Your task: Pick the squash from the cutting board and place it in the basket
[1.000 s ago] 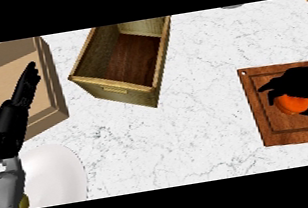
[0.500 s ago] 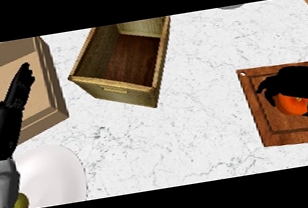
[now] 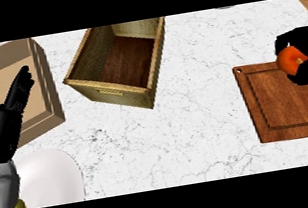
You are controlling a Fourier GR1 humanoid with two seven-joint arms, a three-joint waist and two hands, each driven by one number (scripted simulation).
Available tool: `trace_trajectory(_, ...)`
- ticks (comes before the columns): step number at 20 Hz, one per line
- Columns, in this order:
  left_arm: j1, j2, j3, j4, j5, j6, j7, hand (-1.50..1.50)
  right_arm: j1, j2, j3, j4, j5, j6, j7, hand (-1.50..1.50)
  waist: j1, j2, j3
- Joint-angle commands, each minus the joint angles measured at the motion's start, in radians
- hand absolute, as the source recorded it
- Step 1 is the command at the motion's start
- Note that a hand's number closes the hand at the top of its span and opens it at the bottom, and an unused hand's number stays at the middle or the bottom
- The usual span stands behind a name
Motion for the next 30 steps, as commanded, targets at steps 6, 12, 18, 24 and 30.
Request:
trace_trajectory(6, 0.003, 0.003, 0.009, 0.005, 0.004, -0.003, 0.000, 0.00, -0.216, 0.183, -0.266, -0.256, -0.214, -0.154, 0.304, 1.50, -0.001, -0.005, 0.003)
trace_trajectory(12, -0.005, -0.019, -0.022, -0.020, -0.023, 0.013, 0.033, 0.00, -0.402, 0.291, -0.243, -0.469, -0.304, -0.070, 0.468, 1.50, 0.014, 0.001, 0.003)
trace_trajectory(18, -0.033, -0.036, -0.030, 0.022, -0.037, 0.020, 0.001, 0.00, -0.693, 0.291, -0.221, -0.429, -0.352, 0.044, 0.651, 1.50, 0.032, 0.012, 0.002)
trace_trajectory(24, -0.060, -0.013, -0.008, 0.010, 0.003, -0.024, 0.026, 0.00, -0.903, 0.349, -0.212, -0.239, -0.380, 0.040, 0.756, 1.50, 0.044, 0.017, 0.002)
trace_trajectory(30, -0.039, -0.019, -0.027, -0.007, -0.016, -0.026, 0.024, 0.00, -1.069, 0.394, -0.226, -0.015, -0.383, -0.024, 0.798, 1.50, 0.059, 0.021, 0.001)
